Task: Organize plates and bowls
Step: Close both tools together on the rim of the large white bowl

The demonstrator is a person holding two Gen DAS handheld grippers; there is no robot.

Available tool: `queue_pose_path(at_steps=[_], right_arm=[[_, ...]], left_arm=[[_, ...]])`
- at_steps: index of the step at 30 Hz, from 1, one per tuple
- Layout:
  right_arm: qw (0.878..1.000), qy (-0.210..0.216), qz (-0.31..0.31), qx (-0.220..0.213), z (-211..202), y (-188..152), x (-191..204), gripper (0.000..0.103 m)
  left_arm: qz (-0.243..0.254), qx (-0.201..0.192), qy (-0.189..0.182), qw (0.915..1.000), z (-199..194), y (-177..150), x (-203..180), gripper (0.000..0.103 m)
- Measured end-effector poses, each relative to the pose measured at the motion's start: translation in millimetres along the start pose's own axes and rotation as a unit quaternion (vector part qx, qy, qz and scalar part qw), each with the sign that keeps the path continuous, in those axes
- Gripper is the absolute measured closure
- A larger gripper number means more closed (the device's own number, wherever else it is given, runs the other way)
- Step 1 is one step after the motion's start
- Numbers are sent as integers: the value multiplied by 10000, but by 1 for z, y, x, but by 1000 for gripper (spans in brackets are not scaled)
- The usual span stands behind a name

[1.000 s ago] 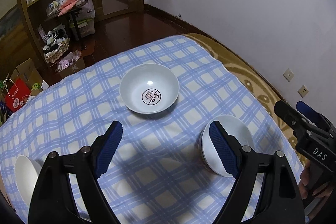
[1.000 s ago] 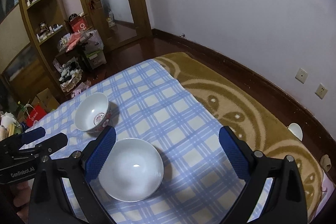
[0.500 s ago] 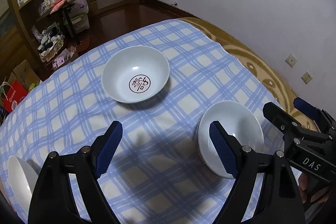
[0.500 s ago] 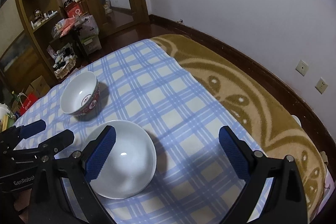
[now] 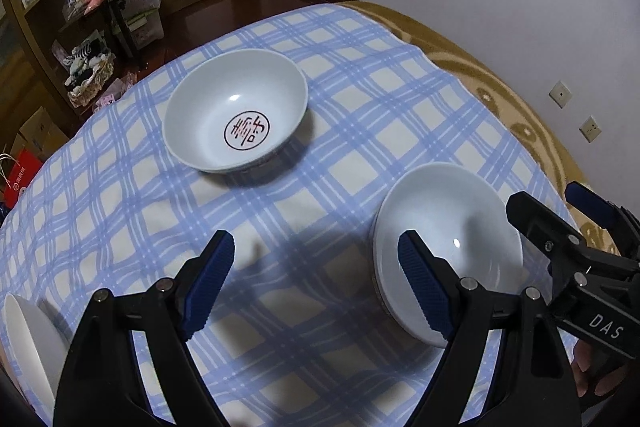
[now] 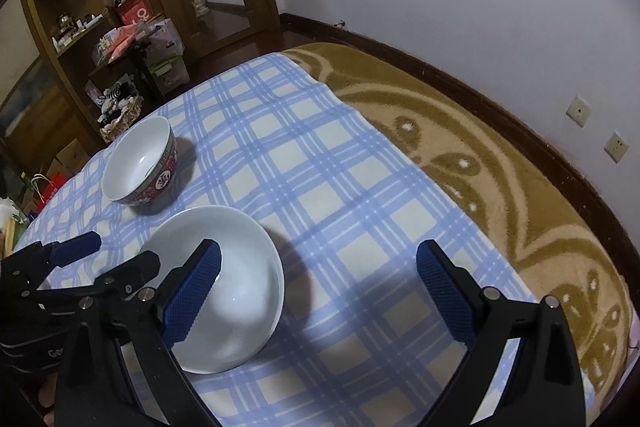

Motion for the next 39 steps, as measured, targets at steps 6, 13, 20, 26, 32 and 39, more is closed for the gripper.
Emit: queue_pose_path(at_steps=[6,13,20,26,32,39], right_arm=[[9996,111,218,116,9,-6,-5,14],[9952,431,581,657,31,-27,-7,55],[9904,731,799,861,38,-37,5,80],[9895,669,1044,741,38,-40,6,92],[9910,614,953,712,35,-42,10,95],[9916,663,853,714,27,-47,18,96]], left_arm=[[58,88,25,9999,6,-2,-4,34],[-309,443,-529,9971,18,-11,-10,69],[219,234,-347,9989,15,-16,-30,87],[319,168,-257,9990,14,-18,-37,92],[179,210,-429,9987,9,-19,-33,94],[170,228,-402,9988,0,-26,-28,94]])
Point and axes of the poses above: each gripper's, at about its wrist camera, not at the fingertips, and z roughly the way its jaws point, x to its left, y to its top, the point moved 8 cm from there along z, roughly the way its jaws point, and after that the axes turned 11 degrees about y, right-handed, at the moved point
